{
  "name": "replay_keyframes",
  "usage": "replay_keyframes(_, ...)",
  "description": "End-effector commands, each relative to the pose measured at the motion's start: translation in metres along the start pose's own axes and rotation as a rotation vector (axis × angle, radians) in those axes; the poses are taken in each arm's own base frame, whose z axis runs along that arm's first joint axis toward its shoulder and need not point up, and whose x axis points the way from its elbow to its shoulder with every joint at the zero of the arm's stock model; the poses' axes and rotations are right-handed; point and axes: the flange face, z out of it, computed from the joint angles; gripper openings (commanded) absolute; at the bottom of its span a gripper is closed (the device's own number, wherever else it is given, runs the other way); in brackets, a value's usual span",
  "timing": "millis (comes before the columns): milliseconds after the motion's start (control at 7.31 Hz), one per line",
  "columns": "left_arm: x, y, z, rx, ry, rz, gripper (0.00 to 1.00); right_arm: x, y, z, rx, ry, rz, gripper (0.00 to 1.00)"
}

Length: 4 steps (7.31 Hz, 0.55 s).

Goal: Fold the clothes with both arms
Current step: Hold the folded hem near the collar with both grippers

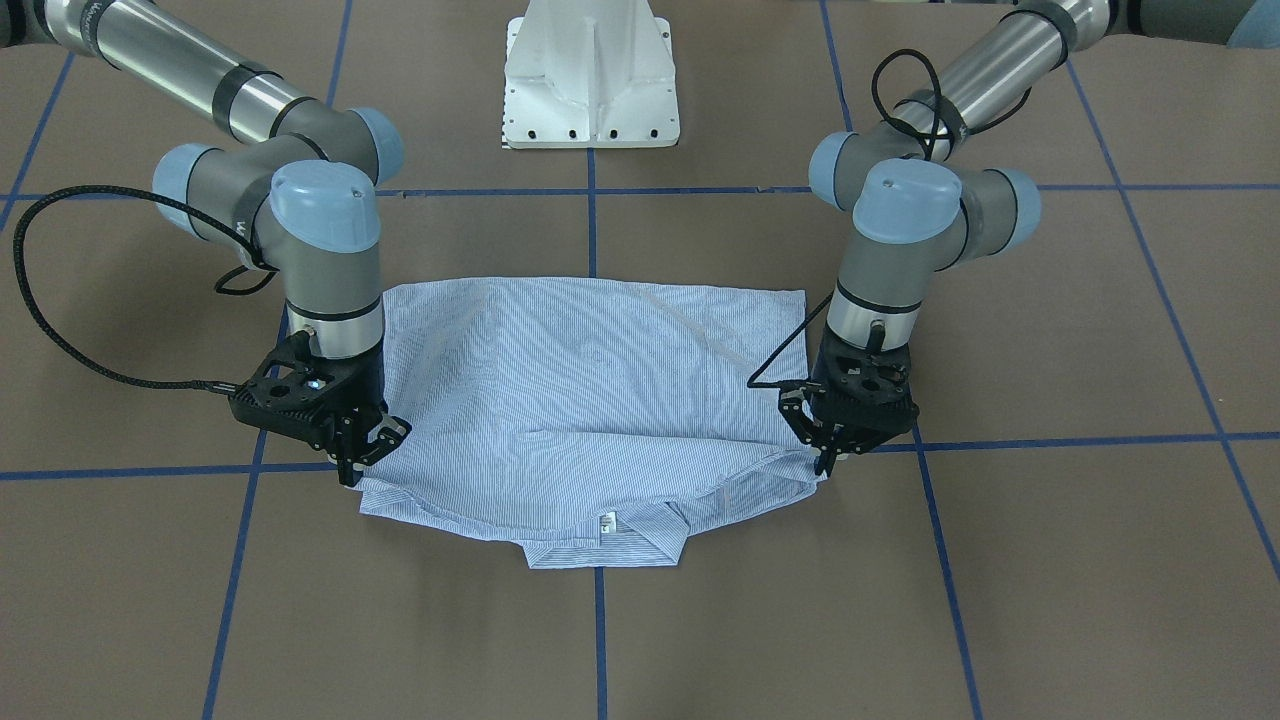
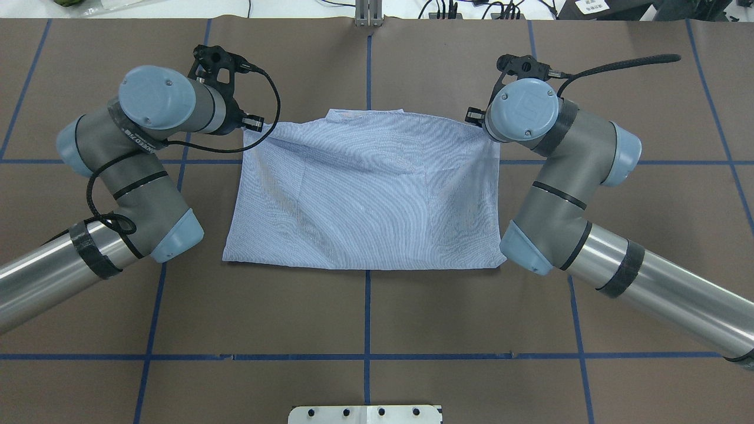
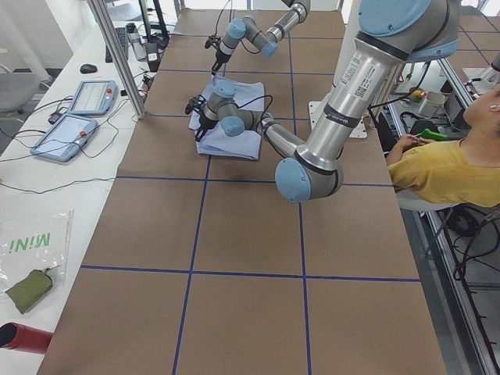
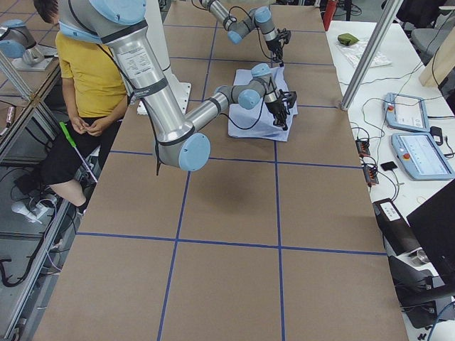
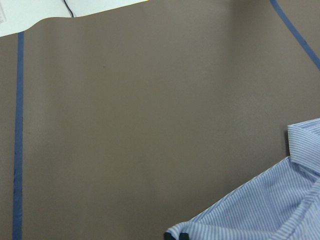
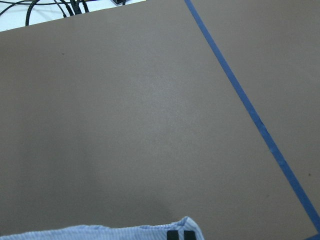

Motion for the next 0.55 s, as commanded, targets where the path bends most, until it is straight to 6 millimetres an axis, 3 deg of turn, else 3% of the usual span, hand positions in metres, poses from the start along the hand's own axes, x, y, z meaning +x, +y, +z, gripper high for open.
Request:
replay_keyframes(0, -0.018, -0.013, -0.011, -0.031, 0.048, 0.102, 1.0, 0.004, -0.014, -0.009, -0.061, -0.029, -0.009, 1.0)
replay_keyframes(137, -0.033, -0.02, -0.019, -0.055, 0.085, 0.16, 1.0, 0.009, -0.022, -0.016, -0.098, -0.047, -0.006, 1.0)
replay_keyframes(410, -0.043, -0.001, -0.039, -0.044, 0.109, 0.166, 1.0, 0.012, -0.022, -0.019, -0.089, -0.05, -0.002, 1.0)
